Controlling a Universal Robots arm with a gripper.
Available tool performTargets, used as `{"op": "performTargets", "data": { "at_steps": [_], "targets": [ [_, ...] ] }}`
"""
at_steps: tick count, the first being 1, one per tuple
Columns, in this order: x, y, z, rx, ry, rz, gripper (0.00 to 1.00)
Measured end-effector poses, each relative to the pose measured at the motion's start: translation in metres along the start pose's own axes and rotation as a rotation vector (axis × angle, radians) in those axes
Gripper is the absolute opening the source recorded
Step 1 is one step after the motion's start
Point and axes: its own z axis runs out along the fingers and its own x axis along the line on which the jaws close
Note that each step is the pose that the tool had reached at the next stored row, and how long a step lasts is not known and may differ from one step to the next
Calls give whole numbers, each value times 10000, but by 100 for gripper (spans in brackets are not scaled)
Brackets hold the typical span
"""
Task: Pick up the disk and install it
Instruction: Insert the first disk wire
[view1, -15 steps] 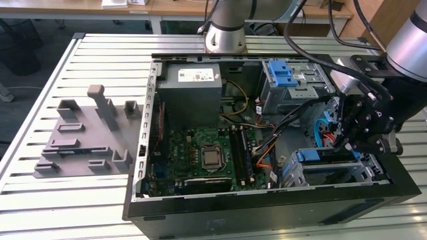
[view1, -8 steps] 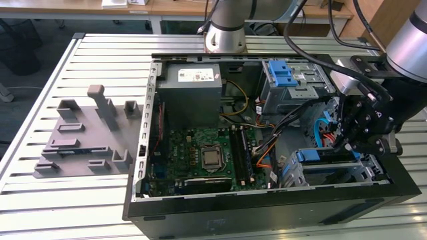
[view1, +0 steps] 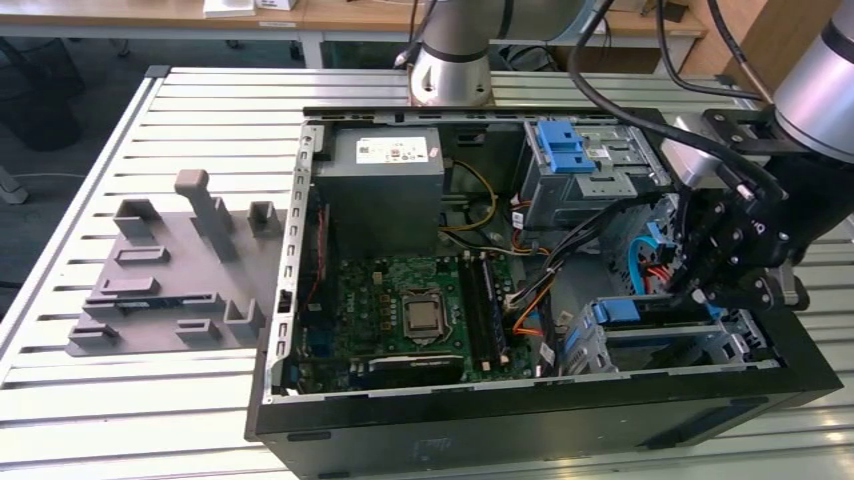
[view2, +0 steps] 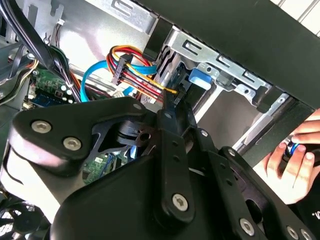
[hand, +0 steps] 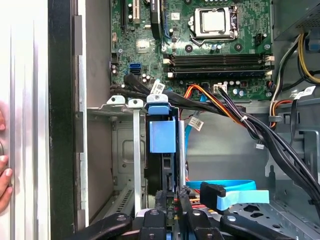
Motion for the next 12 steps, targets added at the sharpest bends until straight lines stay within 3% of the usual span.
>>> {"op": "performTargets", "data": {
  "at_steps": [8, 10, 12],
  "targets": [
    [3, 3, -106, -1, -2, -1, 23],
    [2, 3, -105, 0, -5, 0, 11],
    [3, 3, -109, 0, -1, -1, 11]
  ]
}}
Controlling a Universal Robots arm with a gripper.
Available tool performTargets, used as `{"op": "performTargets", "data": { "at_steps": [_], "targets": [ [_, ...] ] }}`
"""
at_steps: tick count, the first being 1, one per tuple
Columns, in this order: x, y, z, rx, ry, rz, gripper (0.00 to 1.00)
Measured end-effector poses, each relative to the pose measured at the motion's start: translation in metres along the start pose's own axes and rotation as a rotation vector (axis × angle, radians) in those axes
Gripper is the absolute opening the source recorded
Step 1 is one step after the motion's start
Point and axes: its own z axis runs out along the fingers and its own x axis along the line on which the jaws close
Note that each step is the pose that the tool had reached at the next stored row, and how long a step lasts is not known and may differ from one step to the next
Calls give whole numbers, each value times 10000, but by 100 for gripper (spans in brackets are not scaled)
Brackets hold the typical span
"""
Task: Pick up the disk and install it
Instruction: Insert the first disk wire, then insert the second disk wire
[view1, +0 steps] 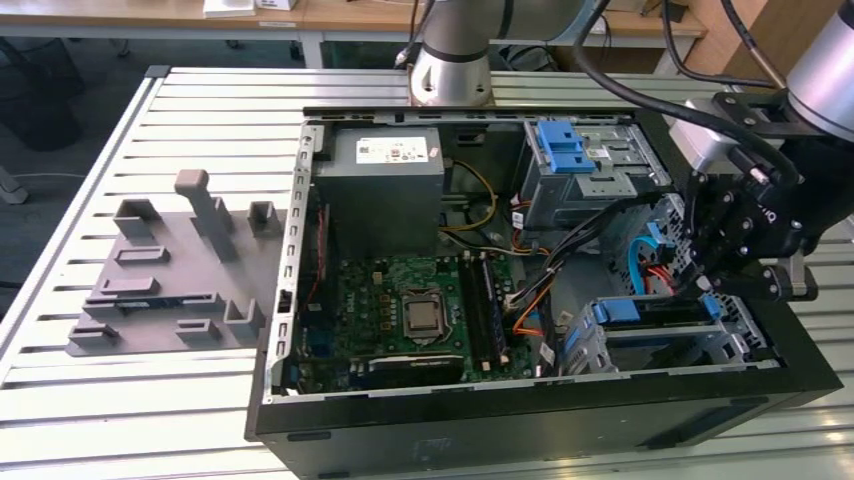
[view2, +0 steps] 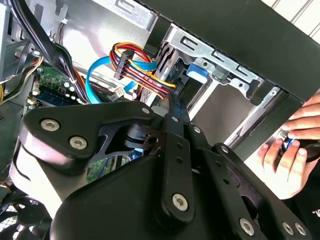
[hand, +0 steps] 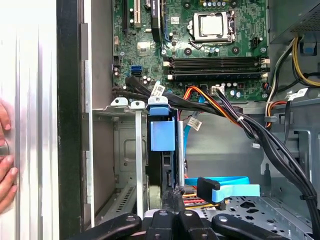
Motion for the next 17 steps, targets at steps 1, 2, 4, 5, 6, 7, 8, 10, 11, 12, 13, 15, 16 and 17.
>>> {"op": "performTargets", "data": {
  "at_steps": [1, 2, 4, 5, 6, 7, 8, 10, 11, 12, 13, 15, 16, 17],
  "targets": [
    [0, 0, 0, 0, -1, 0, 11],
    [0, 0, -1, 0, -1, 0, 11],
    [0, 0, -5, 0, 0, 0, 11],
    [0, 0, -8, 0, 0, 0, 11],
    [0, 0, -9, 0, 0, 0, 11],
    [0, 0, -9, 0, 0, 1, 11],
    [0, 0, -9, 2, 0, 1, 11],
    [0, 0, -9, 3, 0, 0, 11],
    [0, 0, -9, 4, 0, -1, 11],
    [0, 0, -9, 6, 0, 0, 11],
    [0, 0, -9, 8, 0, 0, 11],
    [0, 3, -10, 14, 0, 2, 11],
    [0, 4, -9, 19, 1, 1, 11],
    [0, 15, -10, 41, 1, 3, 11]
  ]
}}
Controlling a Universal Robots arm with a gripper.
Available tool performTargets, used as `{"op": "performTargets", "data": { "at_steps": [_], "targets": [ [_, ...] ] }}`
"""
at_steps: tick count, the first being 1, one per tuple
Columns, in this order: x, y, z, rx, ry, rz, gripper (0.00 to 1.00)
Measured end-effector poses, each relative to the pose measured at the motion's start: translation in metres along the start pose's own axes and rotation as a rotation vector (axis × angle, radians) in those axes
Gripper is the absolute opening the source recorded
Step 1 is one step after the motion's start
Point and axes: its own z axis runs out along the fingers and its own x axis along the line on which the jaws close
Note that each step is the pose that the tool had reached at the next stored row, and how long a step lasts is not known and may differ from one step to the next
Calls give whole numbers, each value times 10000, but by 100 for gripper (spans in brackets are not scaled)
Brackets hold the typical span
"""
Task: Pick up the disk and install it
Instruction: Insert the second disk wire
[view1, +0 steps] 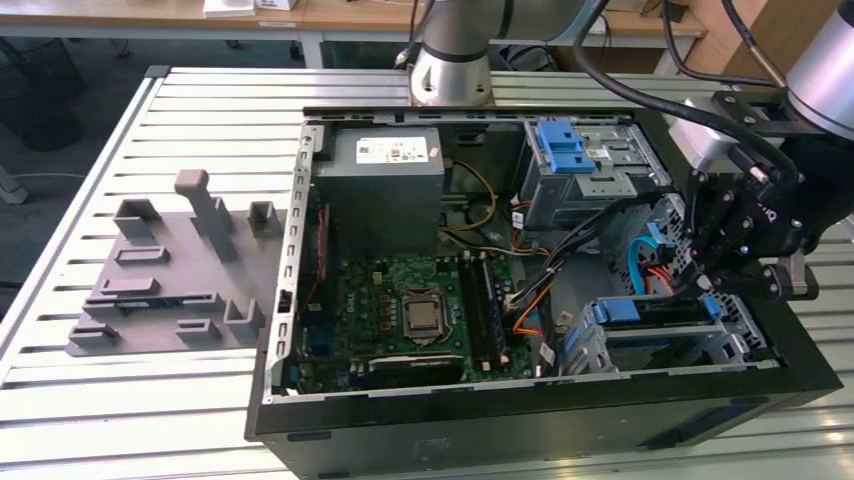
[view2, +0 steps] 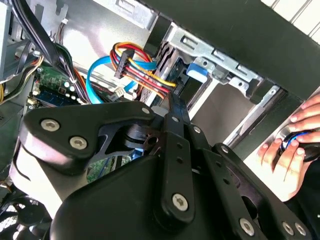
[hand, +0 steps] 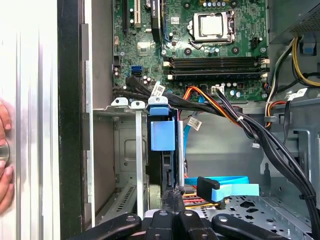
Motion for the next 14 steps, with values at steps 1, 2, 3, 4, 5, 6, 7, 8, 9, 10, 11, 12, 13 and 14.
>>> {"op": "performTargets", "data": {
  "at_steps": [1, 2, 3, 4, 5, 6, 7, 8, 9, 10, 11, 12, 13, 14],
  "targets": [
    [1, 7, 1, 18, -2, 0, 11],
    [1, 13, 1, 35, -2, 1, 11],
    [2, 17, 0, 48, -2, 2, 11],
    [2, 17, -8, 51, 1, 0, 11],
    [2, 17, -22, 52, -2, 0, 11],
    [3, 18, -43, 52, -4, 0, 11],
    [4, 19, -65, 53, -3, 0, 11],
    [4, 21, -85, 52, -3, 1, 11],
    [5, 23, -101, 53, -3, 1, 11],
    [6, 27, -108, 52, -4, 2, 11],
    [5, 36, -107, 54, -8, 2, 11],
    [6, 54, -108, 59, -5, 1, 11],
    [7, 74, -108, 63, -4, 1, 11],
    [7, 98, -108, 67, -3, 2, 11]
  ]
}}
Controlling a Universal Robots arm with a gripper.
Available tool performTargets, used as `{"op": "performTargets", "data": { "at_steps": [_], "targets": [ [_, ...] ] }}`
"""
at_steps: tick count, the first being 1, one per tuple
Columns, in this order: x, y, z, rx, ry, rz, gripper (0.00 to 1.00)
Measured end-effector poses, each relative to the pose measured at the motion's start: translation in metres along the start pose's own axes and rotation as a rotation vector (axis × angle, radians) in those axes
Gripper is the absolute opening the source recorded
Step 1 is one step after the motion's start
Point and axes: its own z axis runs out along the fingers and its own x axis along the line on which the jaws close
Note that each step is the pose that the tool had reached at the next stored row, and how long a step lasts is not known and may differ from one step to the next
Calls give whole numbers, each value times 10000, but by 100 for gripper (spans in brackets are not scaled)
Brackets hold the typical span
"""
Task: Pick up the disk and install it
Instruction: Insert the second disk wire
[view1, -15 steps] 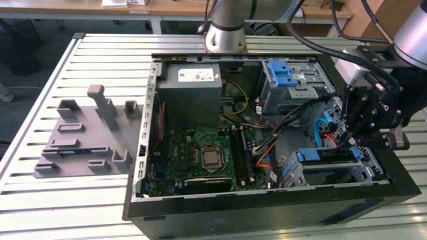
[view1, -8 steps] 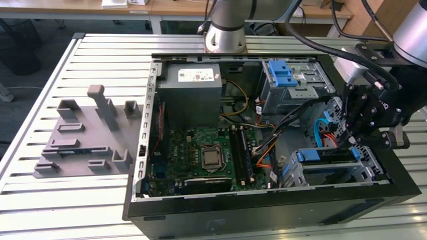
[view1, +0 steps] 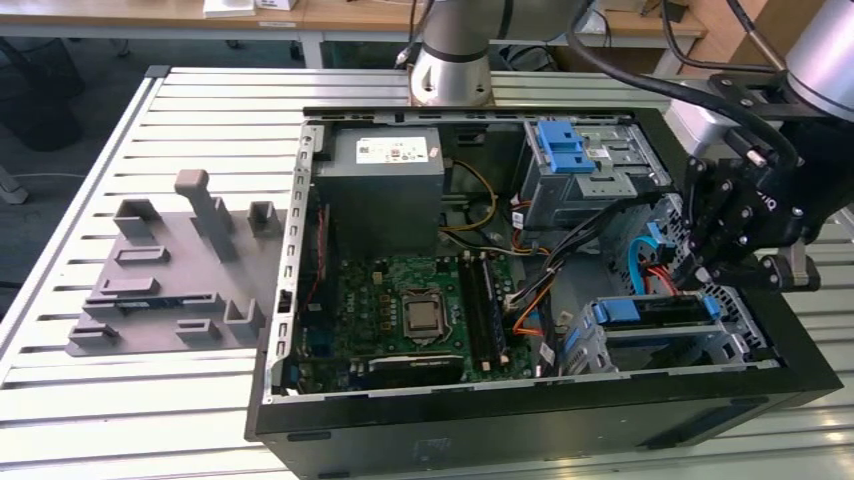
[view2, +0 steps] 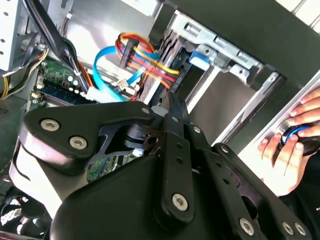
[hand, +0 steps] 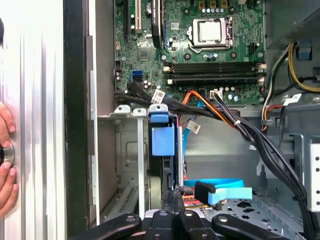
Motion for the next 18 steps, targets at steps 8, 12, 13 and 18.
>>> {"op": "performTargets", "data": {
  "at_steps": [8, 12, 13, 18],
  "targets": [
    [7, 84, -132, 8, 0, 0, 11],
    [9, 115, -202, 8, -1, 0, 11],
    [7, 123, -208, 8, -2, -1, 11],
    [-25, 143, -246, 9, -1, -34, 11]
  ]
}}
